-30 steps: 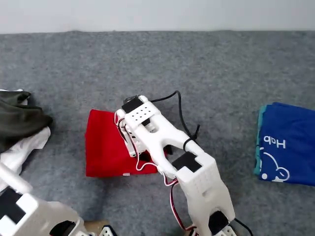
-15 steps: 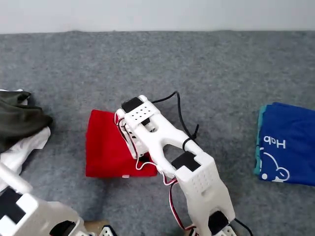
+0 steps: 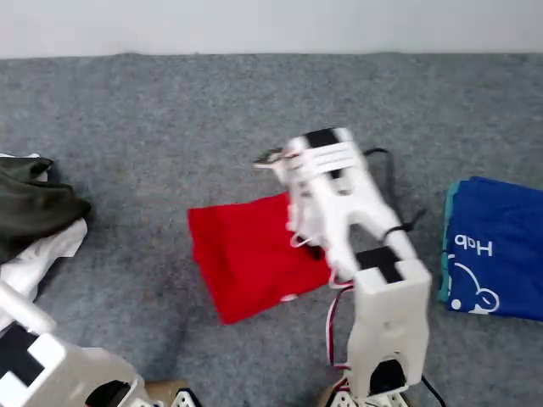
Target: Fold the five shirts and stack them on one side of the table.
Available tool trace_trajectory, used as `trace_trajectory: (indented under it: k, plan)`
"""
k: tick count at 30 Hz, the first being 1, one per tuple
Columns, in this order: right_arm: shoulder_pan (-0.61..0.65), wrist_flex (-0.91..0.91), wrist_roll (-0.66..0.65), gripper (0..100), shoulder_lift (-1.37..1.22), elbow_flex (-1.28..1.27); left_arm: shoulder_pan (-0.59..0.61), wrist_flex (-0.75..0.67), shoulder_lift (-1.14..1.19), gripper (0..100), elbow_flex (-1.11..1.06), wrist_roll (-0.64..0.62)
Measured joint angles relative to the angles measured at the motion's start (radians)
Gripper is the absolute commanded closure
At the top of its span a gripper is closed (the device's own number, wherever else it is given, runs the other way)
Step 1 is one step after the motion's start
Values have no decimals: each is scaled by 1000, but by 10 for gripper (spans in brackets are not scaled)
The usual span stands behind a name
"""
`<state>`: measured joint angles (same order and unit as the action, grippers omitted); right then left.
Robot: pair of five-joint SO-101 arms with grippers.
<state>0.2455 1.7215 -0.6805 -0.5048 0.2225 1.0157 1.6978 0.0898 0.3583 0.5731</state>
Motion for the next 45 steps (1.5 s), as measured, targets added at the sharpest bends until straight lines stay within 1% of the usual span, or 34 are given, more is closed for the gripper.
trace_trajectory:
  k: [2,5,7,9,12,16,21,22,24,28,30,35,39,42,45]
  plan:
    - [-71,-31,-190,990,0,17,0,0,0,985,0,3]
    - [-124,-115,-425,990,0,75,0,0,0,985,0,5]
    - [-133,-190,-543,990,0,114,0,0,0,985,0,5]
    - [-133,-275,-634,990,0,126,0,0,0,985,0,5]
    - [-132,-393,-689,990,-5,126,0,-2,0,985,-17,6]
    - [-100,-460,-700,973,-18,126,-20,-3,0,985,-72,6]
    - [-98,-476,-683,814,-12,126,-25,-6,0,985,-84,6]
    - [-98,-476,-660,797,3,126,-25,-6,0,985,-91,6]
    - [-100,-476,-574,791,43,126,-26,-6,0,985,-110,6]
    - [-84,-430,-344,791,137,126,-28,-6,0,985,-140,6]
    - [-61,-379,-184,790,172,126,-32,-6,0,985,-140,6]
    - [-29,-227,267,790,233,126,-43,-6,0,985,-140,6]
    - [-3,-114,539,786,256,126,-43,-6,0,985,-140,6]
    - [3,-77,736,721,256,126,-43,-6,0,985,-140,6]
    - [5,-64,908,622,256,126,-61,-6,0,985,-140,64]
